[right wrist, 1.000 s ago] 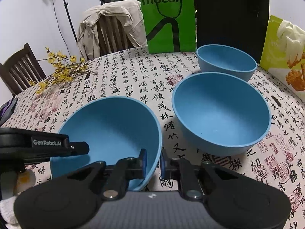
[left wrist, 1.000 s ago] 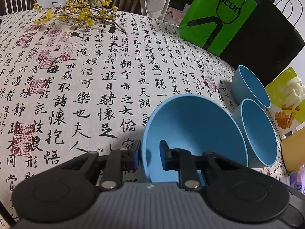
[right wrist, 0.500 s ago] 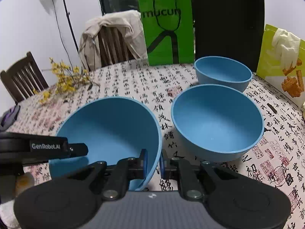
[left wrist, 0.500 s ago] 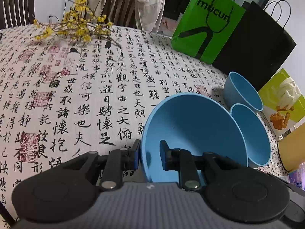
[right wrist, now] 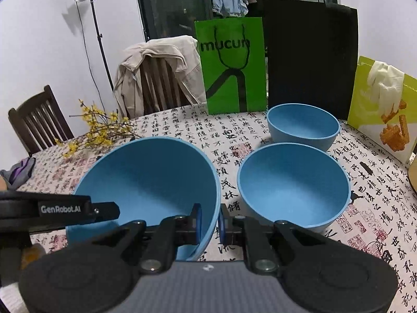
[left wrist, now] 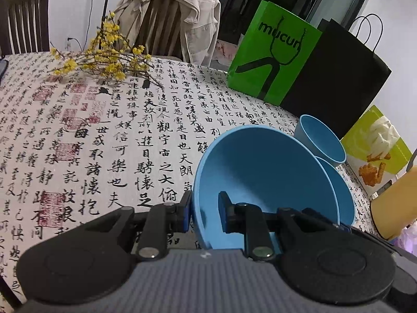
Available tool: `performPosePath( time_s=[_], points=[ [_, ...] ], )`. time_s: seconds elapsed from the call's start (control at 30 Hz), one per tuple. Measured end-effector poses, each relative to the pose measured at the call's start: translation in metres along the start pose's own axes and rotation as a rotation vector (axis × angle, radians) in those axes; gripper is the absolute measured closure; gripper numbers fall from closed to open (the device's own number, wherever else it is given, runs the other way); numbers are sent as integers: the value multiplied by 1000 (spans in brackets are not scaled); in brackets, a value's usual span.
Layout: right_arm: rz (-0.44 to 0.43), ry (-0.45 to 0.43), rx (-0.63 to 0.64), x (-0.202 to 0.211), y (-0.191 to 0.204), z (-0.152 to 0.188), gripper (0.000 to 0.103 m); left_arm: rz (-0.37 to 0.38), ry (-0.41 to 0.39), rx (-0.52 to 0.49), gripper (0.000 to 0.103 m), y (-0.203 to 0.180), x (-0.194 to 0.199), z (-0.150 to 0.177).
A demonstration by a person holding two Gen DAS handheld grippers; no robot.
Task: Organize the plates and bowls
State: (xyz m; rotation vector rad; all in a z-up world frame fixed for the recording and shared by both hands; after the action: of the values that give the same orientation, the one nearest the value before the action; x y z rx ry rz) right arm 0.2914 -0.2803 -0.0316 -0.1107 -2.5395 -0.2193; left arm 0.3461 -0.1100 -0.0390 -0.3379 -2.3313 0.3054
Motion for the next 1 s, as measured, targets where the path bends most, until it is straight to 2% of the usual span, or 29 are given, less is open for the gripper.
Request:
performPosePath(
  time_s=[0.73,1.0],
  points=[
    [-119,-21,12,25,46,14,90,-62,-91,28,82,38,66,8],
    [-153,-32,39,43,72,27,90,-85,-96,49,82,66,88,27]
  ],
)
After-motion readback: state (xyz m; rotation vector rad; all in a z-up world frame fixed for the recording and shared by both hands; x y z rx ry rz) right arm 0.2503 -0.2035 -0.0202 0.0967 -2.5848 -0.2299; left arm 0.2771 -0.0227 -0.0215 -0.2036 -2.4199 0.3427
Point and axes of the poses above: each gripper's, at about its wrist camera, not at the fingertips, and x roughly against the way its jaws point, y to its left, z to its underside, the point moved 7 cm from there along -x, roughly the way its jaws point, and after that the axes turned 5 degrees about -y, right-handed, at the moved point
